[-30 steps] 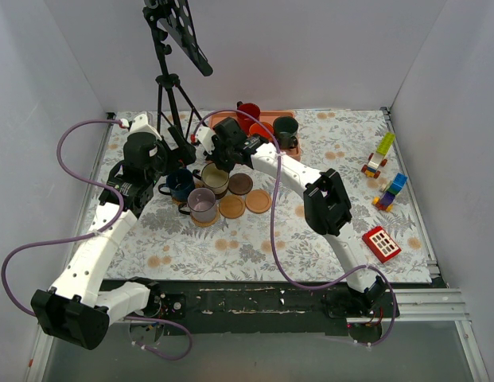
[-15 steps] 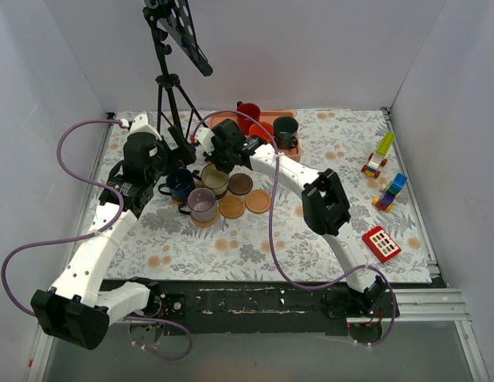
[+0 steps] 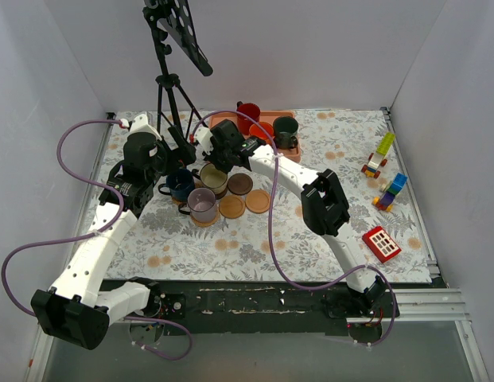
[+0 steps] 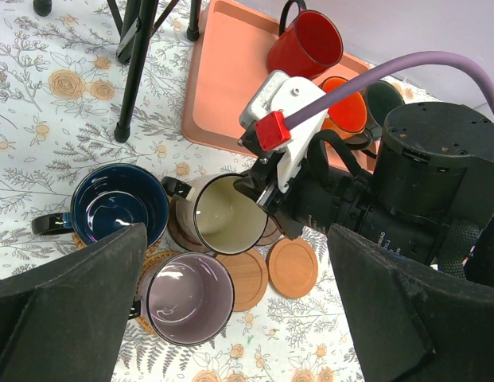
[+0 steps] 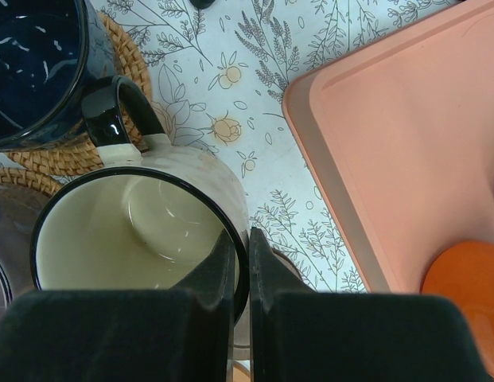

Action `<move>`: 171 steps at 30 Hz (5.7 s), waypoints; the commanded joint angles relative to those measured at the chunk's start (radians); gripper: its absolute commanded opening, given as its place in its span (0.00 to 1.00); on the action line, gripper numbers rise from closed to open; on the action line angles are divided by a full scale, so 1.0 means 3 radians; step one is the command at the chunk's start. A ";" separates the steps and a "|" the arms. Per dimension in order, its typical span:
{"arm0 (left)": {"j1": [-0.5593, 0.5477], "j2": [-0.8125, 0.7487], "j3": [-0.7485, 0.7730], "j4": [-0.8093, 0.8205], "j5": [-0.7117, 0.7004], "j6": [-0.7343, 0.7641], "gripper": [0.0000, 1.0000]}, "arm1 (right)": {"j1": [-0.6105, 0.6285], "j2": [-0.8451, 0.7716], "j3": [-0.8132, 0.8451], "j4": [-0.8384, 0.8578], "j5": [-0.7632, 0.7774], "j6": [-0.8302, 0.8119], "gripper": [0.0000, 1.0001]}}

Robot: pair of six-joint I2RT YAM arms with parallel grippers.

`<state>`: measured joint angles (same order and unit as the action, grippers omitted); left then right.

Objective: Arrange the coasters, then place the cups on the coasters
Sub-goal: Place the cup on the coaster, then pick up the cup from the tray.

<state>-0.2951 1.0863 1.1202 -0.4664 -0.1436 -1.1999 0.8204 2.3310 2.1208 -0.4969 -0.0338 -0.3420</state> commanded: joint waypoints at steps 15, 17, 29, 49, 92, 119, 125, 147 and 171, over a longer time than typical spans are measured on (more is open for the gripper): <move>0.0027 -0.0082 -0.0027 0.0005 -0.0053 0.0057 0.98 | 0.0022 -0.0008 0.0166 0.0230 0.0020 0.0051 0.15; 0.0027 -0.0088 -0.0022 0.0005 -0.0053 0.0057 0.98 | 0.0027 -0.0008 0.0161 0.0235 0.0031 0.0051 0.17; 0.0027 -0.0077 -0.0027 0.0000 -0.0043 0.0057 0.98 | 0.0027 -0.0013 0.0161 0.0245 0.0020 0.0076 0.33; 0.0027 -0.0057 0.0039 -0.0061 -0.0191 0.0037 0.98 | 0.0027 -0.0274 0.0033 0.0695 0.0082 0.0383 0.57; 0.0002 0.1604 0.1322 -0.0102 0.0105 -0.0648 0.92 | -0.1354 -0.0980 -0.0622 0.0547 0.0679 0.1472 0.54; -0.0111 0.1891 0.1441 -0.0209 0.0049 -0.0602 0.92 | -0.1829 -0.0529 -0.0401 0.0649 0.0720 0.1452 0.53; -0.0111 0.1830 0.1379 -0.0235 -0.0012 -0.0643 0.92 | -0.1835 -0.0668 -0.0540 0.1032 0.0477 0.1350 0.53; -0.0121 0.1850 0.1461 -0.0424 -0.0089 -0.0602 0.92 | -0.1865 -0.0044 -0.0151 0.0889 -0.0118 0.1196 0.48; -0.0208 0.1912 0.1538 -0.0440 -0.0073 -0.0249 0.92 | -0.1870 -0.0253 -0.0069 0.0838 0.0265 0.1631 0.01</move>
<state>-0.3504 1.7035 1.5532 -0.6025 -0.1497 -1.3106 0.2630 2.3314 2.0609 -0.2897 -0.0093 0.0917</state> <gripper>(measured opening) 0.917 0.056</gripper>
